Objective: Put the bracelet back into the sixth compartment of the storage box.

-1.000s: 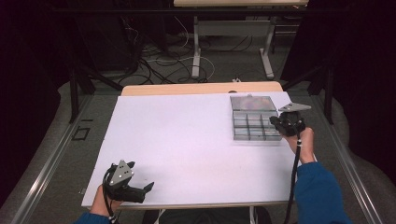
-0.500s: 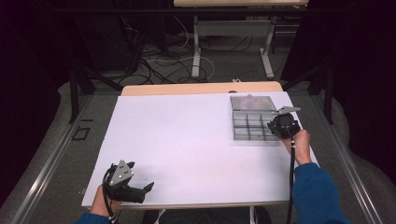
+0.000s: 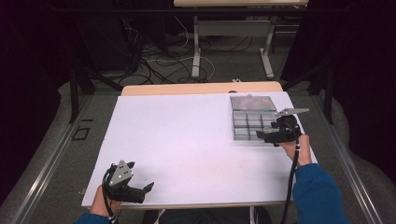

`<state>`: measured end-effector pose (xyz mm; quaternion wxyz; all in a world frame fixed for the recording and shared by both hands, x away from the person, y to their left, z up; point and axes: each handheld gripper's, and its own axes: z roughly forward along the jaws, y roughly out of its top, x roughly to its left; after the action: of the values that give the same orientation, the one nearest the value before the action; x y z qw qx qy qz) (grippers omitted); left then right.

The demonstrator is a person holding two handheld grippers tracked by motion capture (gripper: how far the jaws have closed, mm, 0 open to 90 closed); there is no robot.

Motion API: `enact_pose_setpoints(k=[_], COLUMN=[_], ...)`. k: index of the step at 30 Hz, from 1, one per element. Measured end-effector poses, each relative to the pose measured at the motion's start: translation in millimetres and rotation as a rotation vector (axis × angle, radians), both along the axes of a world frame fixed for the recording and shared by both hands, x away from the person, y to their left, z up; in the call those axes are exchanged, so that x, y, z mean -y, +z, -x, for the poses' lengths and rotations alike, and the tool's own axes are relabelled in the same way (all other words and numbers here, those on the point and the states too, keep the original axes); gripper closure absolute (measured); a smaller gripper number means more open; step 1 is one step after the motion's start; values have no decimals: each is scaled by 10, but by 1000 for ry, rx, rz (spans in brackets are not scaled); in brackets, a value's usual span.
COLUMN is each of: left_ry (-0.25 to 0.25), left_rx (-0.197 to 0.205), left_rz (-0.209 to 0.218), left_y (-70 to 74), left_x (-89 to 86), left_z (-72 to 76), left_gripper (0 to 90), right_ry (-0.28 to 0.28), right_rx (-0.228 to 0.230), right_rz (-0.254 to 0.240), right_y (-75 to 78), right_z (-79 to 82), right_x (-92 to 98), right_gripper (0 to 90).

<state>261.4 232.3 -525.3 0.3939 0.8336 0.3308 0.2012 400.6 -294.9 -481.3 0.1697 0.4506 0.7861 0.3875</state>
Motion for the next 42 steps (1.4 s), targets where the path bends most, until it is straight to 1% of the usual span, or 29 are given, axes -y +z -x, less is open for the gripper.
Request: enact_pose_setpoints(k=[1,2,4,6,12,13,14,15,18,20,21,23,24,25,26,27,29,30,31,33,34,35,36,38,39,40,41,42], left_ry=[0,1,0,-1,0,0,-1,1,-1,-1,-1,0,0,-1,-1,-1,0,0,0,-1,0,0,0,-1,0,0,-1,-1], left_rx=[0,-2,-1,-1,-1,-1,0,0,0,0,1,0,0,1,0,-2,-1,-1,-1,-1,-1,-1,-2,-1,0,0,0,-1], left_rz=[0,-2,2,3,-1,-2,-2,-2,-1,-2,-2,-3,-3,-4,-4,-7,-5,-6,-6,-6,-6,-7,-8,-10,-11,-11,-12,-12], left_y=[0,3,-2,-2,0,0,0,0,0,-1,-1,-1,-1,-1,0,2,0,0,0,-1,0,0,0,1,1,0,0,0], left_x=[-1,-4,-3,-1,2,2,3,3,2,2,3,4,4,3,3,3,4,4,4,3,3,4,4,3,3,3,3,3], left_z=[1,2,0,1,2,2,2,2,2,2,2,3,3,2,2,3,3,3,4,4,4,4,4,3,3,2,2,2], left_gripper=[0,0,0,0,0,0,0,0,0,0,0,0,0,0,0,0,0,0,0,0,0,0,0,0,0,0,0,0], right_ry=[23,23,56,83,158,163,170,180,200,215,215,223,229,235,233,238,241,248,248,252,252,258,262,260,259,264,264,257], right_rx=[0,0,6,1,8,7,10,10,11,4,15,12,9,12,13,7,16,10,16,11,17,6,5,5,10,1,-1,9], right_rz=[-2,-2,-2,-5,-10,-4,-12,-2,-10,5,1,12,9,16,12,15,20,20,20,28,24,36,35,46,35,50,48,52], right_y=[11,11,31,45,39,36,29,25,-3,-17,-32,-44,-56,-69,-79,-87,-109,-113,-125,-138,-154,-156,-171,-198,-221,-225,-236,-248], right_z=[25,25,88,153,340,370,400,426,501,548,570,614,634,647,671,689,720,736,750,783,797,814,829,859,872,887,904,922], right_x=[-36,-36,-104,-163,-300,-316,-335,-345,-386,-408,-421,-437,-447,-450,-456,-459,-462,-460,-463,-461,-463,-457,-455,-449,-450,-438,-434,-428], right_gripper=[147,147,111,80,37,32,28,24,19,18,17,17,17,16,15,15,13,13,11,9,8,8,7,7,6,7,6,6])
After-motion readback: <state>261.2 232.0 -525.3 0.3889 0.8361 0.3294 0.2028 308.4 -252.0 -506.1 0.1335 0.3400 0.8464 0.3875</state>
